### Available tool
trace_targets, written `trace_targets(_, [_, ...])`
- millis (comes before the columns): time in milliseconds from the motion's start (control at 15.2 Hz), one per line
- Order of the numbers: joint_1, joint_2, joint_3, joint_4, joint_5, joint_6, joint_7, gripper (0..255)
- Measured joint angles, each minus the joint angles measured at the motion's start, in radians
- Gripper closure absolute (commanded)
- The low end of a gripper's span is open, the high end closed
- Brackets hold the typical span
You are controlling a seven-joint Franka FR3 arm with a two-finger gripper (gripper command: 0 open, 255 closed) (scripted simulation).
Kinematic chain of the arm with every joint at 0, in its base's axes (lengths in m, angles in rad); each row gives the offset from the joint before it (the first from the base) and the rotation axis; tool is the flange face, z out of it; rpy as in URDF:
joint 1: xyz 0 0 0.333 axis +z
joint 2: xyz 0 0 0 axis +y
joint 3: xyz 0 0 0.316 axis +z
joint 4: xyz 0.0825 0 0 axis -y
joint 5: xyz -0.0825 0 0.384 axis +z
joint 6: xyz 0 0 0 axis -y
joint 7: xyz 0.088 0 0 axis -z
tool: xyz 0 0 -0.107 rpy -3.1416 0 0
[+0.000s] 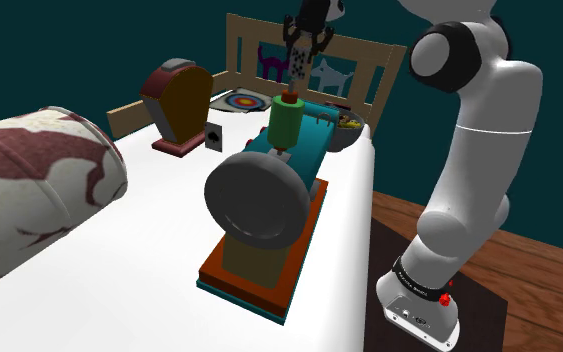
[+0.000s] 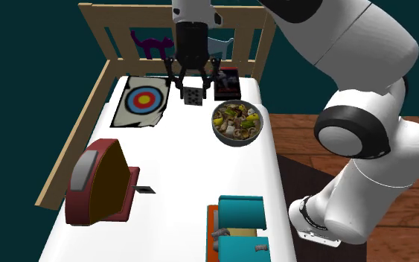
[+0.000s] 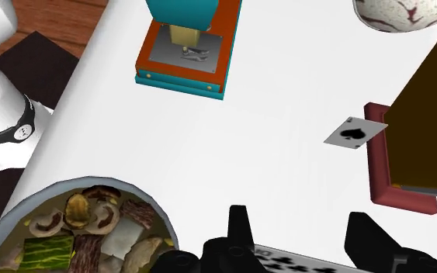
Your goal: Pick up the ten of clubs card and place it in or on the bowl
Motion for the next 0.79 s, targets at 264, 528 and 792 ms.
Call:
trace_targets(264, [-0.037,-0.125,-0.033,-0.142,-0.044,-0.026,-0.087,255])
trace_targets(528, [-0.067,-0.236,-0.062,-0.268,-0.094,-0.046,-0.165,255])
trace_targets(792, [-0.091,-0.282,-0.085,-0.322,-0.129,-0.062,-0.222,255])
